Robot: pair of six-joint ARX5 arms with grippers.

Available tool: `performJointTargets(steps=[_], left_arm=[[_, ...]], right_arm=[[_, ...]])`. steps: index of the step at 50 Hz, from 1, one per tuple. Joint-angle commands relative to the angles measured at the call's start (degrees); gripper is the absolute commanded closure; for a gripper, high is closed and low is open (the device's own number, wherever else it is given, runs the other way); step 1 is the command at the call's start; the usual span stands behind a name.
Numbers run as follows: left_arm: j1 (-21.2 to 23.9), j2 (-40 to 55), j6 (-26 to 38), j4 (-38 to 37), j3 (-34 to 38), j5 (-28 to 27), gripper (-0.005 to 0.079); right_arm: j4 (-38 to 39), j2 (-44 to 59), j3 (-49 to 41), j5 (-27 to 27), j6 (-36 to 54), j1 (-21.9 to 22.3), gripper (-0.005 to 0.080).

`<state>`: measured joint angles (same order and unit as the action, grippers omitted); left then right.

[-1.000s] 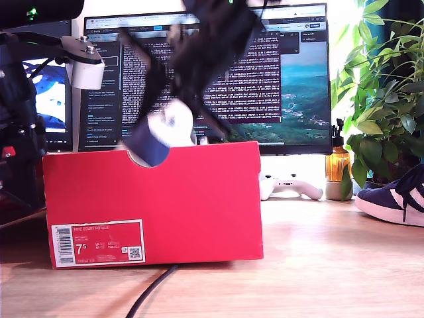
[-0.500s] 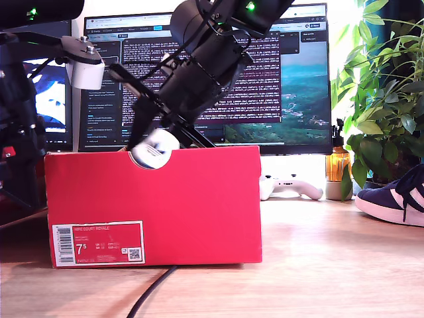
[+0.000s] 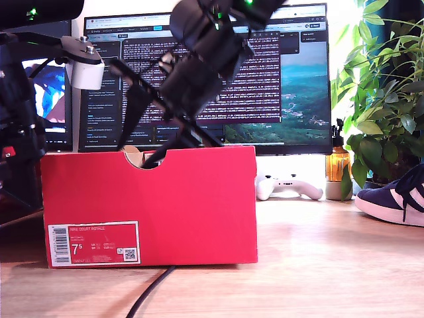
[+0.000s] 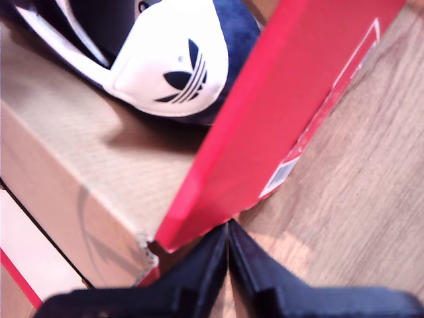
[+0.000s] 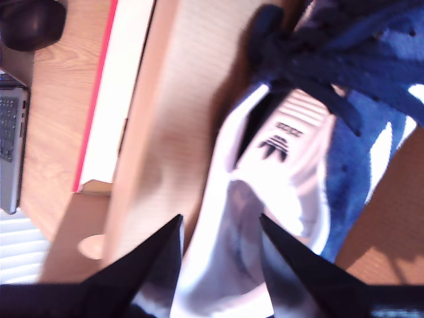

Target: Pack the blue shoes by picking the first shoe and placing it inside the red shoebox, left side, then picking and rotating the second shoe and placing it in the shoebox

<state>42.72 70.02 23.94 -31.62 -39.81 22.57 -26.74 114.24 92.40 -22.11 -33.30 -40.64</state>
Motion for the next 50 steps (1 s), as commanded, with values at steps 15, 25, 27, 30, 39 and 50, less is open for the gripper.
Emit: performJointTargets(steps=[15,25,27,30,39,50], left_arm=[[0.2,0.9,-0.6,0.4,-0.3,-1.3,0.0761],[0.2,0.9,-0.6,0.4,-0.3,-1.3,0.0761],[0.2,0.9,-0.6,0.4,-0.3,-1.3,0.0761],[0.2,0.9,-0.6,0.4,-0.3,-1.4,0.0761],[0.2,0.9,-0.6,0.4,-0.3,-1.4,0.0761],[0.2,0.9,-0.6,0.4,-0.3,-1.4,0.0761]], right_arm=[[-14.6,-1.0,13.6,0.2,2.9,6.1,0.0426],[-26.0,-3.2,14.2,12.5,0.2,11.2,0.0425],[-28.6,-4.0,14.2,15.6,0.2,11.9,0.0425],[-31.6,-5.5,14.2,19.3,0.0,12.7,0.0424],[-39.1,-11.1,14.2,32.9,-0.1,13.2,0.0425],[-51.6,-16.4,13.4,45.6,-9.5,17.8,0.0426]])
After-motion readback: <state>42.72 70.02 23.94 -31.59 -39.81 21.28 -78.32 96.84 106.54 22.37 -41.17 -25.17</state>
